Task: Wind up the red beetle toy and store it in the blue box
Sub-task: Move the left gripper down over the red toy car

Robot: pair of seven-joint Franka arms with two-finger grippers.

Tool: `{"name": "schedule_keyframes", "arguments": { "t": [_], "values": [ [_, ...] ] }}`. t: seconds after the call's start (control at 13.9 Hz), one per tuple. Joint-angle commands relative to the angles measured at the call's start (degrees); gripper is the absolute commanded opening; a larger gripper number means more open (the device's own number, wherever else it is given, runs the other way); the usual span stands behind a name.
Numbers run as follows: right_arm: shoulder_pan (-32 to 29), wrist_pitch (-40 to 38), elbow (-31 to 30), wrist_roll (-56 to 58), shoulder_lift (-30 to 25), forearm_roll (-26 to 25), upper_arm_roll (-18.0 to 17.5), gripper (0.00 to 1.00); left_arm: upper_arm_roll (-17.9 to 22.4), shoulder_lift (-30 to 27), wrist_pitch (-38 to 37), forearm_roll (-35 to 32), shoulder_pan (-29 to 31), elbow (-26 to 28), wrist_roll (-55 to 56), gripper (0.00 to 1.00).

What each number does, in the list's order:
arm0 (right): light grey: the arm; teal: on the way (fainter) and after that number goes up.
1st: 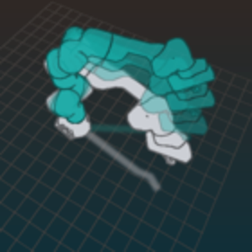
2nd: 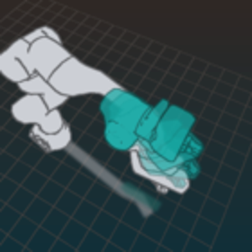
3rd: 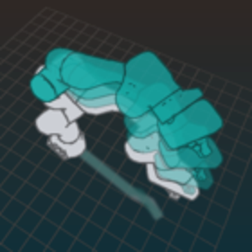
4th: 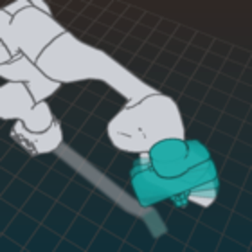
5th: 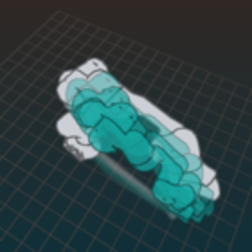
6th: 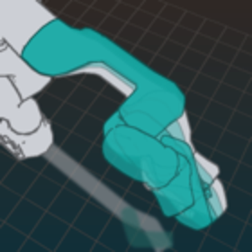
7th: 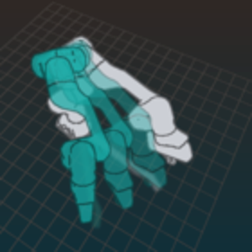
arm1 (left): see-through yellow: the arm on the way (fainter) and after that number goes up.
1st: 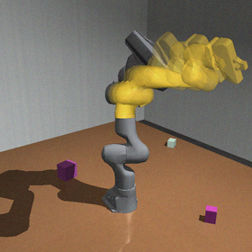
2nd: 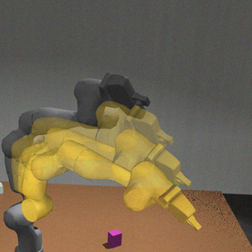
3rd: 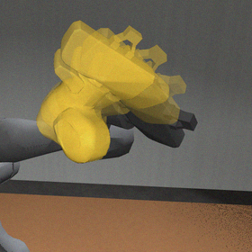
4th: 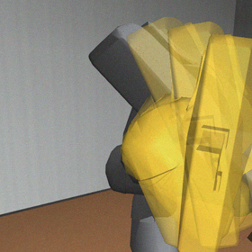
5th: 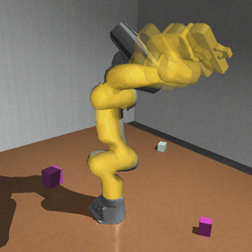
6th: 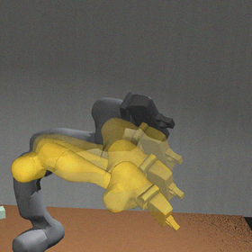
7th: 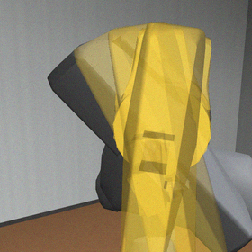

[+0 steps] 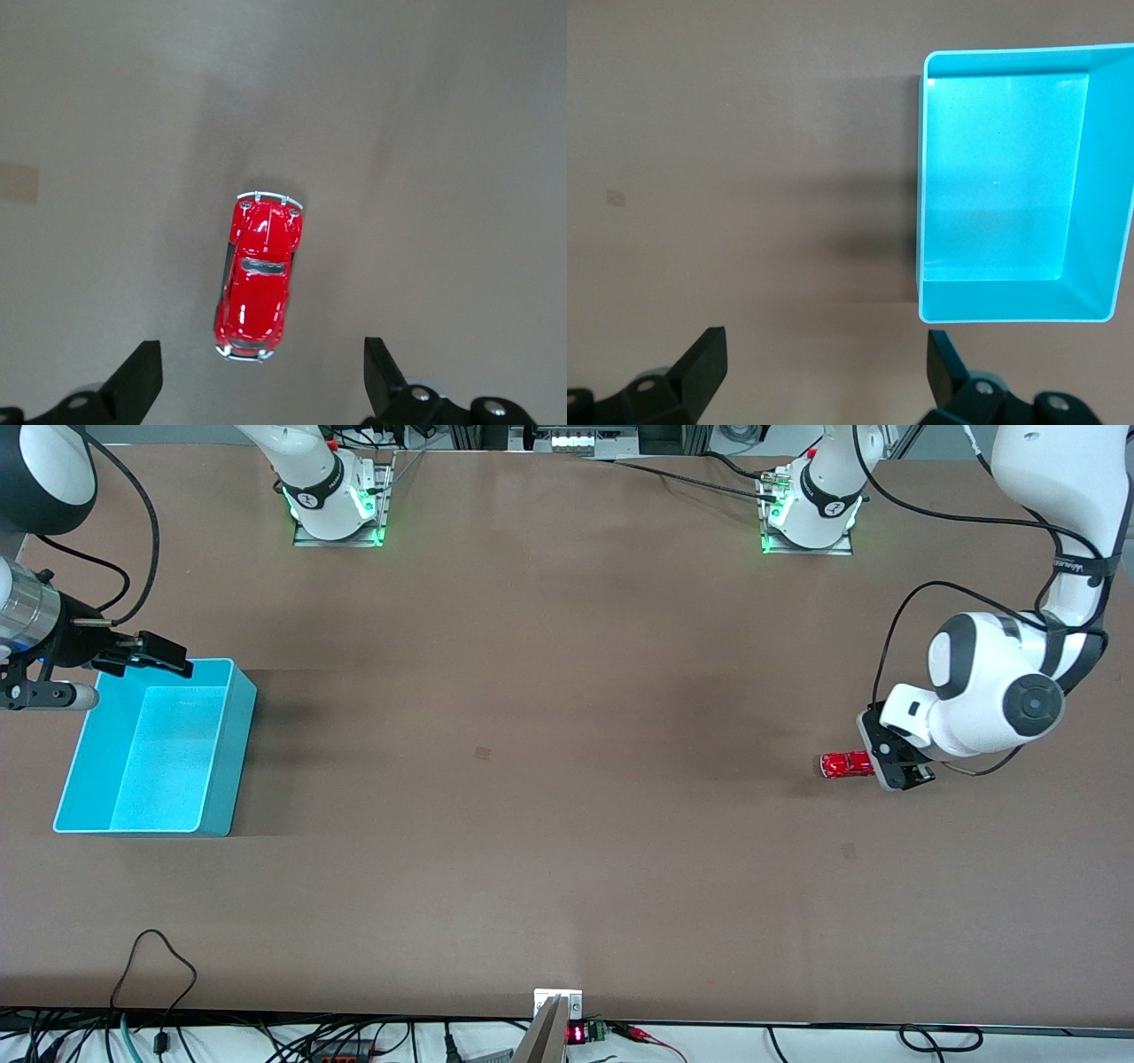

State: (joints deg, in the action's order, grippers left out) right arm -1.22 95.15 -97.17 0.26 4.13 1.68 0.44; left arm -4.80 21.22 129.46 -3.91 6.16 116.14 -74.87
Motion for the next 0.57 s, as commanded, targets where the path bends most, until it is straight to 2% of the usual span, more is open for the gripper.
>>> {"name": "schedule_keyframes", "arguments": {
  "t": [0.0,0.29,0.5],
  "values": [
    [-0.5,-0.5,1.5,-0.2,-0.1,-0.8,-0.4,1.00,-2.0,0.3,5.1,-2.0,1.6,2.8,-7.2,1.00],
    [-0.4,-2.6,5.5,-0.2,-0.5,-0.7,-0.4,1.00,-2.3,1.0,15.4,-2.0,2.9,9.4,-8.7,1.00],
    [-0.5,-2.5,8.3,-0.7,-0.8,-0.8,0.1,1.00,-2.3,1.1,19.4,-2.1,2.9,10.8,-10.0,1.00]
  ]
}}
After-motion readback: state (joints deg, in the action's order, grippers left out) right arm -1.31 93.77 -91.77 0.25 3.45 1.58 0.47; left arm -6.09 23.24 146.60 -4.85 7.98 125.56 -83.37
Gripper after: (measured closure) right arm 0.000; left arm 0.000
